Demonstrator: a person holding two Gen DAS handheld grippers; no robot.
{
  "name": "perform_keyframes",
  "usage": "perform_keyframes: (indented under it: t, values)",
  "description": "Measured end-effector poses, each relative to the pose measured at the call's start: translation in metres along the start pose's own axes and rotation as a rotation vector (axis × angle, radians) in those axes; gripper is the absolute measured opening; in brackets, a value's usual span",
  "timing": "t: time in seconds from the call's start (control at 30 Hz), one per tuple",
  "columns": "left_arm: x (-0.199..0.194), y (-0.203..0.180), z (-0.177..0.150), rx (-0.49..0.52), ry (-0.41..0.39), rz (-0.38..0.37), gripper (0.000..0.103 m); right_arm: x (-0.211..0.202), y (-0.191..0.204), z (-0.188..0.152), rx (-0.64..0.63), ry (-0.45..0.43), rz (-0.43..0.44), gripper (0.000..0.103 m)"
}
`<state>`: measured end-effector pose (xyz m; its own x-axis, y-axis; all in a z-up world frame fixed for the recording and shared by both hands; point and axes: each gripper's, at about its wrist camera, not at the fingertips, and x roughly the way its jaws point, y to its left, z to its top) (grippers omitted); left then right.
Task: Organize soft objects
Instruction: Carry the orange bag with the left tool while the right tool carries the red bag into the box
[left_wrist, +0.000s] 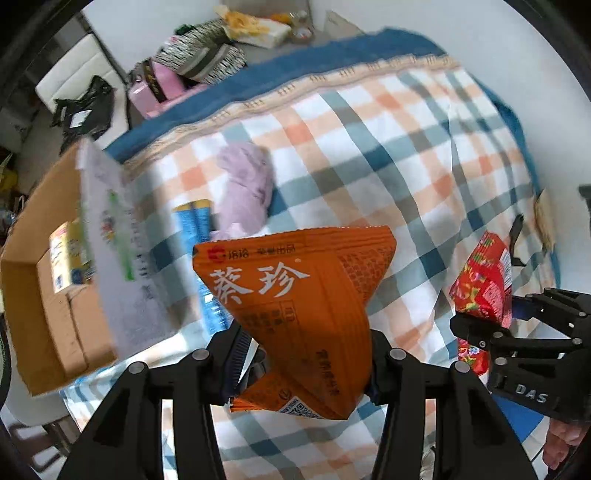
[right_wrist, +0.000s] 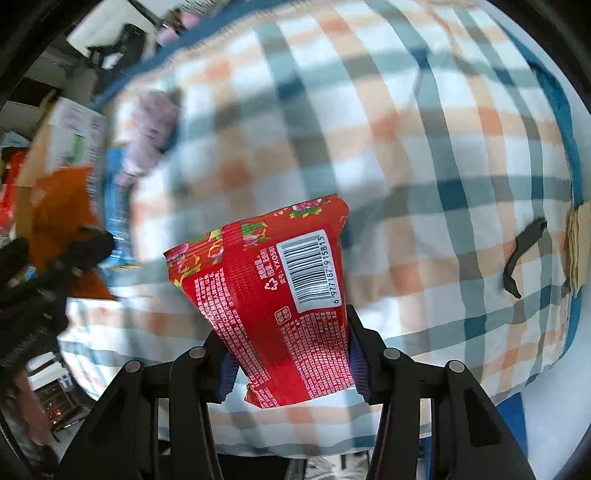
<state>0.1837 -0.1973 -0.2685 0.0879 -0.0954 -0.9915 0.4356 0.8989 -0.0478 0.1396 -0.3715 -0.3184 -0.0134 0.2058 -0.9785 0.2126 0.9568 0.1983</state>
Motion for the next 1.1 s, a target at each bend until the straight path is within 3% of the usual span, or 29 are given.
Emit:
perform_keyframes:
  t: [0.2, 0.33, 0.57, 0.83, 1.1]
  values:
    - [-0.058, 0.04, -0.012, -0.093, -0.1, -0.007, 0.048, -0.055, 0.07, -0.002, -0.086, -0.083, 0.063, 0.052]
    - [-0.091, 0.095, -0.031, -0.159, -0.146, 0.023, 0.048, -0.076, 0.118, -0.001, -0.135, -0.107, 0.11, 0.052]
    - [-0.118, 0.204, -0.066, -0.295, -0.162, 0.097, 0.048, -0.081, 0.241, 0.001, -0.238, -0.098, 0.168, 0.052]
    - [-0.094, 0.312, -0.065, -0.435, -0.114, 0.093, 0.048, -0.055, 0.341, 0.03, -0.233, -0.058, 0.125, 0.052]
    - [-0.043, 0.38, -0.027, -0.488, -0.017, 0.054, 0.048, -0.009, 0.368, 0.069, -0.185, 0.003, 0.026, 0.052]
